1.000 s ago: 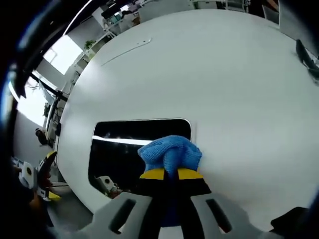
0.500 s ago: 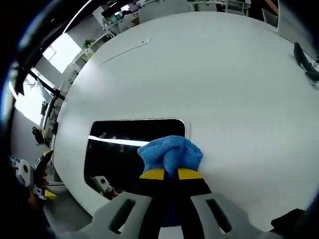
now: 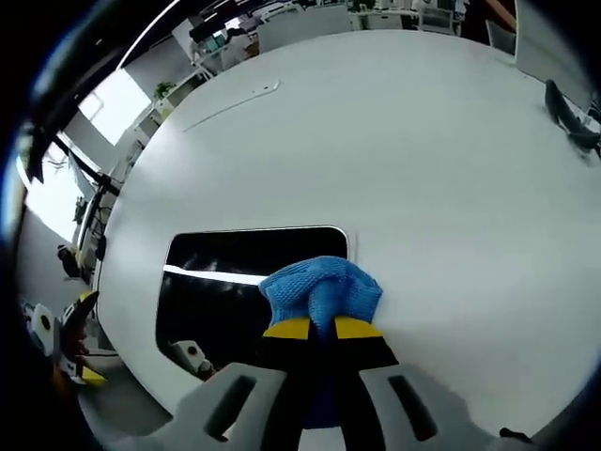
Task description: Wipe the mirror surface with the cleaning cloth until all visible marks leave the cleaned area.
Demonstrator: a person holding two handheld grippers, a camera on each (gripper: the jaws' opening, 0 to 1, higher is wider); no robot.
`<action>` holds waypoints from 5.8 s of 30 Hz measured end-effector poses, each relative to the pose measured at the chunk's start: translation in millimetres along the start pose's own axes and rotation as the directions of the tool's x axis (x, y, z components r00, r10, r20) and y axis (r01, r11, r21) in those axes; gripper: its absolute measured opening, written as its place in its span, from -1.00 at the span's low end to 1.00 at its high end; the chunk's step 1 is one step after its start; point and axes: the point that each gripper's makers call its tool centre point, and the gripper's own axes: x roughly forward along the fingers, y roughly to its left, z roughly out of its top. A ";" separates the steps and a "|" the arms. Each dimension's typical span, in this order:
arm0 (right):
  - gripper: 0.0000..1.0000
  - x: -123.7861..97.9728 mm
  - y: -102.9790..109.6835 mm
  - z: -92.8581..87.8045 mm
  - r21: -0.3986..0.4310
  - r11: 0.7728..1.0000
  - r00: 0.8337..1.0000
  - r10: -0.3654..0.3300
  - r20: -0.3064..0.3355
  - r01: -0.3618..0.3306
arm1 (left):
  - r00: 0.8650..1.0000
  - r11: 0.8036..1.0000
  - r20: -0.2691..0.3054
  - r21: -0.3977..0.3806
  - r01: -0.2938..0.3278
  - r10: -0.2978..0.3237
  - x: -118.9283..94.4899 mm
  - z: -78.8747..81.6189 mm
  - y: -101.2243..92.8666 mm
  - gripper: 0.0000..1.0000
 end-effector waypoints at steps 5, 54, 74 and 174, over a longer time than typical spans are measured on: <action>-0.98 -0.6 2.0 -1.4 -0.026 0.999 1.000 -0.025 0.013 0.026 | 0.999 1.000 0.040 -0.014 -0.027 0.027 -4.6 7.9 7.5 0.98; -0.98 -26.4 7.5 -58.9 0.086 0.996 0.999 -0.032 0.004 0.032 | 0.998 0.999 0.062 -0.032 -0.014 0.016 -3.3 10.7 4.5 0.98; -0.99 -25.7 9.3 -59.5 0.160 0.986 0.999 -0.046 -0.008 0.047 | 0.999 1.000 0.051 -0.024 0.008 -0.007 -1.8 9.0 -0.6 0.98; -0.99 17.5 154.4 -56.8 0.073 0.995 0.995 0.068 -0.072 -0.063 | 0.993 0.994 0.055 0.025 0.108 -0.109 -0.8 10.2 -20.5 0.98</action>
